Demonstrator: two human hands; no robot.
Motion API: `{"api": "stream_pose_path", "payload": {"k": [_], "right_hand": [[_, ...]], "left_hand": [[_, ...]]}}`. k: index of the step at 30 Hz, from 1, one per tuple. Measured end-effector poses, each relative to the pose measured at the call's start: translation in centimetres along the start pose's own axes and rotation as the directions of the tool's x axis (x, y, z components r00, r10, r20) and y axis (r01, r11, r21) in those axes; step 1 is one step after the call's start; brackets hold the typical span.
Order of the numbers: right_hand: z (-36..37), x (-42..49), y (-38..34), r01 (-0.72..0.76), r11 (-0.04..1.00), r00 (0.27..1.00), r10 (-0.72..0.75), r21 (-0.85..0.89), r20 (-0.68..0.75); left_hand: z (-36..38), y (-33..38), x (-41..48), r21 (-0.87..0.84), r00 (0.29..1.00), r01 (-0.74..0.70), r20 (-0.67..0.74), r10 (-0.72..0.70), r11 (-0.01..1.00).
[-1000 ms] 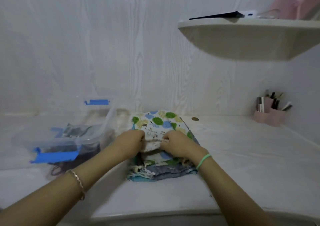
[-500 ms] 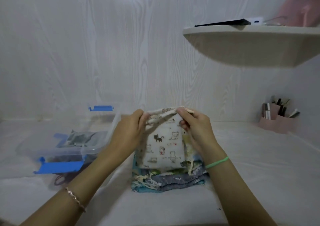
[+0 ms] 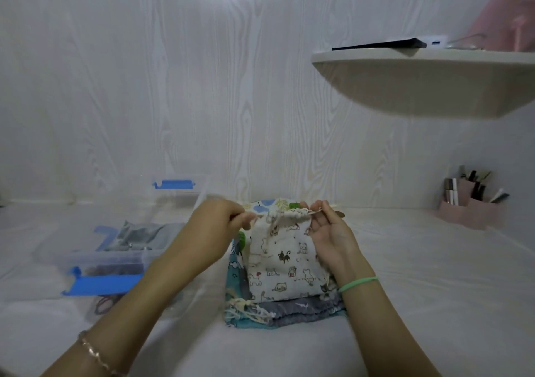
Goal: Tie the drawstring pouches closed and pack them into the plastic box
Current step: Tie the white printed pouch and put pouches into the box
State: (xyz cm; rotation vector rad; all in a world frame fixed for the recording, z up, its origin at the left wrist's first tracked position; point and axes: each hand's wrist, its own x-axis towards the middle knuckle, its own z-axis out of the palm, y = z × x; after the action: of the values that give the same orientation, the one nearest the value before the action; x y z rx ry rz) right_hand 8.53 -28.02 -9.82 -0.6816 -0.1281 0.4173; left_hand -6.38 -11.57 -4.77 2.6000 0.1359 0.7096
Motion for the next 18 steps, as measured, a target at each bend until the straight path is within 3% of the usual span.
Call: {"api": "stream_pose_path", "payload": {"k": [2, 3, 5, 6, 8, 11, 13, 15, 18], "right_hand": [[0.0, 0.1, 0.0, -0.002, 1.0, 1.0, 0.002, 0.025, -0.009], [0.0, 0.2, 0.2, -0.007, 0.997, 1.0, 0.007, 0.078, 0.001], [0.2, 0.4, 0.2, 0.011, 0.989, 1.0, -0.015, 0.149, 0.026], [0.3, 0.6, 0.1, 0.031, 0.99, 0.999, -0.035, 0.139, 0.032], [0.3, 0.6, -0.1, 0.082, 0.996, 0.995, -0.084, 0.037, 0.059], [0.1, 0.5, -0.8, 0.224, 0.938, 0.973, -0.199, -0.263, 0.121], [0.5, 0.2, -1.2, 0.333, 0.79, 0.943, -0.285, -0.515, 0.173], [1.4, 0.0, -1.2, 0.405, 0.546, 0.905, -0.353, -0.733, 0.237], [3.2, -0.5, -0.3, 0.441, 0.124, 0.885, -0.225, -0.889, 0.408]], "left_hand": [[0.1, 0.2, -0.1, -0.337, 0.995, 0.078, -0.038, -0.096, 0.938], [0.1, 0.5, 0.0, -0.534, 0.99, 0.124, 0.006, -0.143, 0.837], [0.3, 1.1, 0.2, -0.821, 0.978, 0.197, 0.128, -0.164, 0.536], [0.5, 1.3, 0.3, -0.913, 0.968, 0.229, 0.178, -0.174, 0.337], [0.7, 1.2, 0.7, -0.969, 0.945, 0.245, 0.239, -0.225, 0.002], [0.8, 0.2, 1.2, -0.959, 0.915, 0.209, 0.261, -0.306, -0.194], [1.1, 0.2, 1.2, -0.953, 0.905, 0.21, 0.274, -0.324, -0.219], [1.5, 0.8, 1.0, -0.971, 0.924, 0.205, 0.232, -0.305, -0.12], [1.1, 2.1, 1.2, -0.932, 0.979, 0.119, 0.052, -0.199, 0.342]]}}
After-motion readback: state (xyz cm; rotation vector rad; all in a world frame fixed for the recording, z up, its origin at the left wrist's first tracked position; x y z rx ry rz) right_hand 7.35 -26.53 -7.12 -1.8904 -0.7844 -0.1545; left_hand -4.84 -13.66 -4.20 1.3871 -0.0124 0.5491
